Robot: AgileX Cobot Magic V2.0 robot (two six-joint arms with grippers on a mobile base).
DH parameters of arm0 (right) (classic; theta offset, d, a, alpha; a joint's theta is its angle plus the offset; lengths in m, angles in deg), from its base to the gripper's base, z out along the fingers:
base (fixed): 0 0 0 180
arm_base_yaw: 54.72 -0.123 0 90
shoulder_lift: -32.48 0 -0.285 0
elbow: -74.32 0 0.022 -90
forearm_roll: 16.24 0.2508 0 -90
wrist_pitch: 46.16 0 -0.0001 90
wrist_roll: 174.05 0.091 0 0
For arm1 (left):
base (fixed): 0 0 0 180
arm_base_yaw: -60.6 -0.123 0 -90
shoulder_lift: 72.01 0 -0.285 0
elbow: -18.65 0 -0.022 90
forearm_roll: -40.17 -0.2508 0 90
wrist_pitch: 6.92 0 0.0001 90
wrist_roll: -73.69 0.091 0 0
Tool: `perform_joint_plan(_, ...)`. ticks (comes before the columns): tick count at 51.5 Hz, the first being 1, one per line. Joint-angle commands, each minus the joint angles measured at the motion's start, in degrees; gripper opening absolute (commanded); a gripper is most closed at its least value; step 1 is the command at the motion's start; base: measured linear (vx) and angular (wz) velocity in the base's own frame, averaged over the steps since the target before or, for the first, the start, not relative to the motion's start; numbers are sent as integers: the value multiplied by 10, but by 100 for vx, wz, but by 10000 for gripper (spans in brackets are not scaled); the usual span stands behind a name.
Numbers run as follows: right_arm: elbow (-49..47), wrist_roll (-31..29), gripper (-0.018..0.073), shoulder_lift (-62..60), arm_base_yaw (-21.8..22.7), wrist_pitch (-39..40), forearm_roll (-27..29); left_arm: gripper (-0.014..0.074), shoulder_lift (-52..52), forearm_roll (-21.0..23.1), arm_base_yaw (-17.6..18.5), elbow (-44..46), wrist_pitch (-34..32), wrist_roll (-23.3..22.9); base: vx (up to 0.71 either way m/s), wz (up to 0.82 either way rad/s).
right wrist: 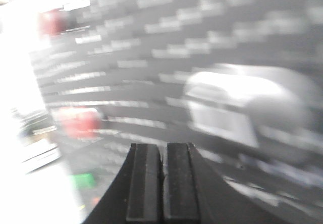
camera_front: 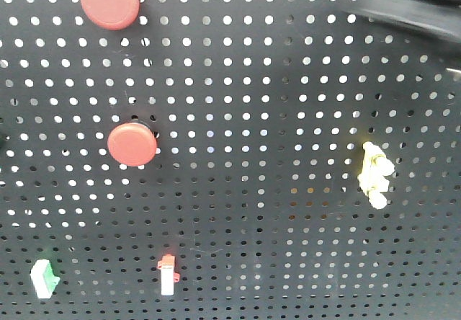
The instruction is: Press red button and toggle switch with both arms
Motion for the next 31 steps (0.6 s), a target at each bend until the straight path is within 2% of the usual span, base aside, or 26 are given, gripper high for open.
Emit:
perform_joint_plan(1, -30, 5, -3, 2, -48, 98, -2, 2, -3, 20, 1, 13, -43, -5, 0, 0)
perform_joint_plan(5, -30, 9, -3, 2, -70, 143, -29, 2, -3, 24, 1, 13, -39, -9, 0, 0)
perform_joint_plan(13, -30, 26, -3, 2, -71, 144, -55, 2, -3, 24, 1, 13, -35, -16, 0, 0)
perform_joint_plan(18, -30, 41, -3, 1, -71, 154, -89, 2, -3, 24, 1, 13, -35, -16, 0, 0)
perform_joint_plan(22, -30, 63, -3, -3, -71, 166, -123, 2, -3, 24, 1, 13, -33, -16, 0, 0)
perform_joint_plan(31, -30, 147, -3, -21, -71, 212, -244, 2, -3, 24, 1, 13, -29, -16, 0, 0)
